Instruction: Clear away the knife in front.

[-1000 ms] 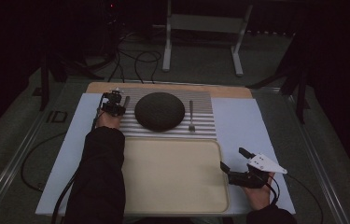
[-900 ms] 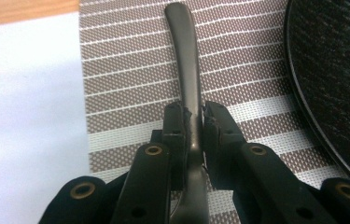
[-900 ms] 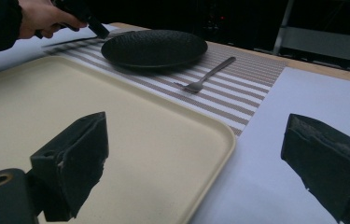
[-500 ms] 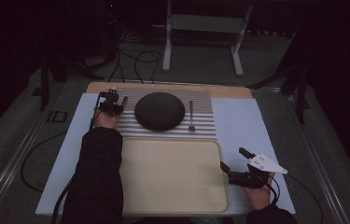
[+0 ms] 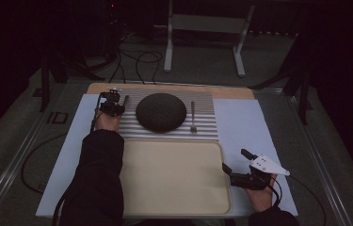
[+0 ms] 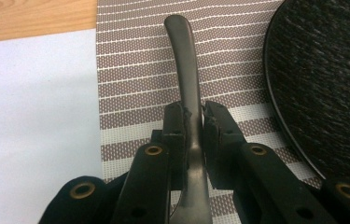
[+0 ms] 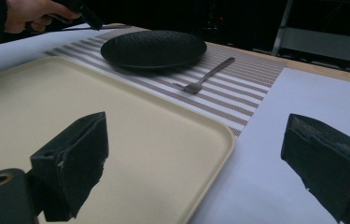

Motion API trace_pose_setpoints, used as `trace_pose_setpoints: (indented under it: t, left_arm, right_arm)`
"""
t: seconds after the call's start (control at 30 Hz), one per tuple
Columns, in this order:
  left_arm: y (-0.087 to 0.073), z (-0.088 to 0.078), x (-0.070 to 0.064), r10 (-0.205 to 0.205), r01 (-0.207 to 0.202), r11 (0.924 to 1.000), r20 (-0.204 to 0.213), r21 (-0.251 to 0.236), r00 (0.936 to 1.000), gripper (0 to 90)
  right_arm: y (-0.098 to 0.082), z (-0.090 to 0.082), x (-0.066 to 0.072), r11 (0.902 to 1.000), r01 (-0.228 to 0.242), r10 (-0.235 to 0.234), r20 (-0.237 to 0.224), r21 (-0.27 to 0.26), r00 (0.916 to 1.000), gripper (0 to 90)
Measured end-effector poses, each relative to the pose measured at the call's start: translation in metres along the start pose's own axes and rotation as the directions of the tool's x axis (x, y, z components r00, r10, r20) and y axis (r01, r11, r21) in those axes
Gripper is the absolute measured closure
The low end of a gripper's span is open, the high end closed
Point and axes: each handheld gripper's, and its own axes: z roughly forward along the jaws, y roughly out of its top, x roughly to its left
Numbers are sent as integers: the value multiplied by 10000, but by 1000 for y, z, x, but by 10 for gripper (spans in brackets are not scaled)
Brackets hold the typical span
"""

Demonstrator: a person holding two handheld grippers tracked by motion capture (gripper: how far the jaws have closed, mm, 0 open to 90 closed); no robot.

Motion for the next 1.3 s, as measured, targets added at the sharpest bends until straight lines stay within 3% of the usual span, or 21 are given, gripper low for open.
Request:
trace_pose_setpoints:
  t: [0.27,0.6,0.97,1.1,1.3]
  left_arm:
    - [2,-12,-8,31,-27,9993,86,-362,10000,809]
    - [1,-23,-15,-179,170,9989,-206,-442,9996,809]
    - [-3,-37,-22,-386,378,9964,-85,-761,9992,809]
    - [-5,-43,-26,-358,333,9960,-292,-832,9989,809]
    - [-6,-52,-33,-374,344,9938,-271,-1059,9989,808]
  right_arm:
    - [0,0,-1,10000,-24,24,62,-17,10000,77]
    - [0,0,0,10000,-6,6,51,-27,10000,77]
    - [0,1,0,10000,20,-20,34,-1,10000,77]
    - [0,1,0,10000,21,-21,32,-5,10000,77]
    - [0,1,0,10000,10,-10,80,-22,10000,77]
